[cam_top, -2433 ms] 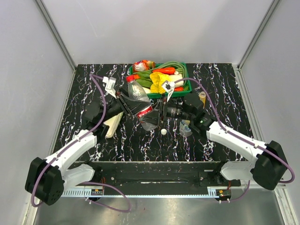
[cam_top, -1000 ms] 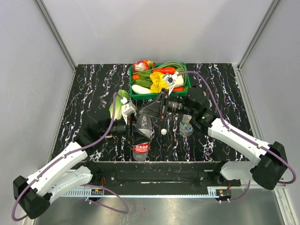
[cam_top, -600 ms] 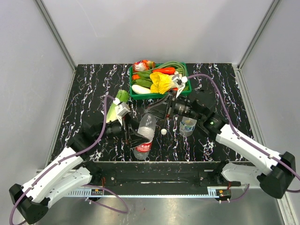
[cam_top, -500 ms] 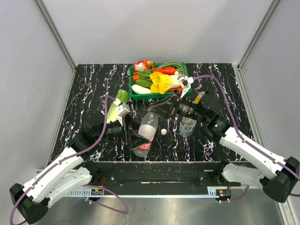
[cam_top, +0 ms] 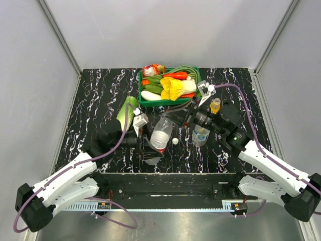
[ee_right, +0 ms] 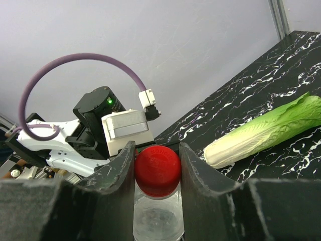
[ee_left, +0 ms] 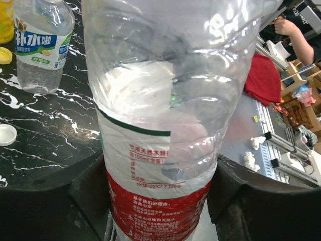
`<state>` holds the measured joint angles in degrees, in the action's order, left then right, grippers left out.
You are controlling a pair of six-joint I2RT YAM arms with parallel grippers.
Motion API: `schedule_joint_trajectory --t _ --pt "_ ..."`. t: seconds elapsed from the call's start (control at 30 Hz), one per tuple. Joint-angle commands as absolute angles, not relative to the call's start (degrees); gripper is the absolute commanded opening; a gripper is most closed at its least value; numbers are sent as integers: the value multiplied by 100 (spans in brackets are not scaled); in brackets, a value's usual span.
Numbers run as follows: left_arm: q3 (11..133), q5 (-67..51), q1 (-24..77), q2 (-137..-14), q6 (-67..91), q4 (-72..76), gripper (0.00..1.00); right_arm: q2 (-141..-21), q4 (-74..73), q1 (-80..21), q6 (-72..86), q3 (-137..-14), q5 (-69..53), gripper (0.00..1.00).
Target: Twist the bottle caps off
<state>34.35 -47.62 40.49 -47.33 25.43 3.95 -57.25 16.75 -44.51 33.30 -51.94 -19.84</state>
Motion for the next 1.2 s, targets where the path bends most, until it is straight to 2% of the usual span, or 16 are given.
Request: schedule_joint_trajectory --t 0.0,0.03,0.2,0.27,0.37,0.43,0.7,0.9,1.17 --pt "3516 -5080 4104 -4808 2558 853 60 -5572 1811 -4482 3322 -5221 -1732 0" --pt "3498 -5071 4104 -4790 2558 844 58 -5581 1793 -4474 3314 -5229 -1723 2" --pt "3612 -4537 4104 -4518 2277 266 50 -5546 1574 -4474 3243 -5256 -1591 34" --pt "3735 -4142 4096 -4369 2066 -156 49 -5493 1451 -4474 3173 -5247 -1425 50" --pt "3946 -3377 4096 -4263 1829 -877 47 -5441 1249 -4474 3112 -5256 -1231 82" --pt "4078 -2815 4096 -4254 1741 -1299 46 -5440 1134 -4482 3103 -5273 -1064 99" --pt "4307 -1180 4201 -4158 1608 -2346 44 -5686 791 -4474 3172 -5467 -844 100" --pt "4385 -29 4376 -3955 1749 -2688 36 -5967 712 -4474 3357 -5607 -668 100" --pt "4588 1273 4974 -3990 1714 -3111 34 -6661 852 -4474 3638 -5985 -1010 100"
